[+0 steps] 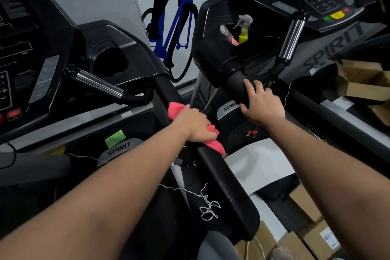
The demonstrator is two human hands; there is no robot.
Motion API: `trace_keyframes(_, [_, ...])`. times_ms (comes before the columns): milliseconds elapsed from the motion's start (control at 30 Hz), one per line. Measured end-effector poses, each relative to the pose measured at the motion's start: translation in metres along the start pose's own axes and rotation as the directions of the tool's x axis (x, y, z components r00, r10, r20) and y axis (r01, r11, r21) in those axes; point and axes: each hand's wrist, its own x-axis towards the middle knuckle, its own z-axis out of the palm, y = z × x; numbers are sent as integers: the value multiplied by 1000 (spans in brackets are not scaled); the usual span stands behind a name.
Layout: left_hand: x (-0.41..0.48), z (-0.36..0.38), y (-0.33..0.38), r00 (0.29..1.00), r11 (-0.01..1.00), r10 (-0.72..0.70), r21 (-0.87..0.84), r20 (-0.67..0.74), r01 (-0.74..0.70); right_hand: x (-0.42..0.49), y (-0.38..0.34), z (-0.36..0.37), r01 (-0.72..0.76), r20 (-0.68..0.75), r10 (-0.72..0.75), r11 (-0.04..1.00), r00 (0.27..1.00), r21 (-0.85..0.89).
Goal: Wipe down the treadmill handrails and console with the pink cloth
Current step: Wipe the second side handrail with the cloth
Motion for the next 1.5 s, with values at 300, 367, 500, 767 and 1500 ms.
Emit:
trace_keyframes(300, [-17,13,48,966,977,212,57,-148,-206,1,1,0,6,-13,-6,1000,1000,15])
trace_keyframes(367, [-26,24,47,906,954,280,-13,-317,-299,1,0,1,7,-8,-6,1000,1000,13])
trace_keyframes(500, [-38,67,7,678,839,415,-34,-607,-543,1,1,1,9,-7,-9,1000,1000,22])
trace_keyframes(767, [-24,36,2,869,963,119,-158,-481,-219,0,2,4,0,-14,0,1000,1000,-6])
trace_keyframes(1500, [-34,22,58,942,987,161,37,-296,-158,-9,8,-10,-92,169,93,996,981,-13])
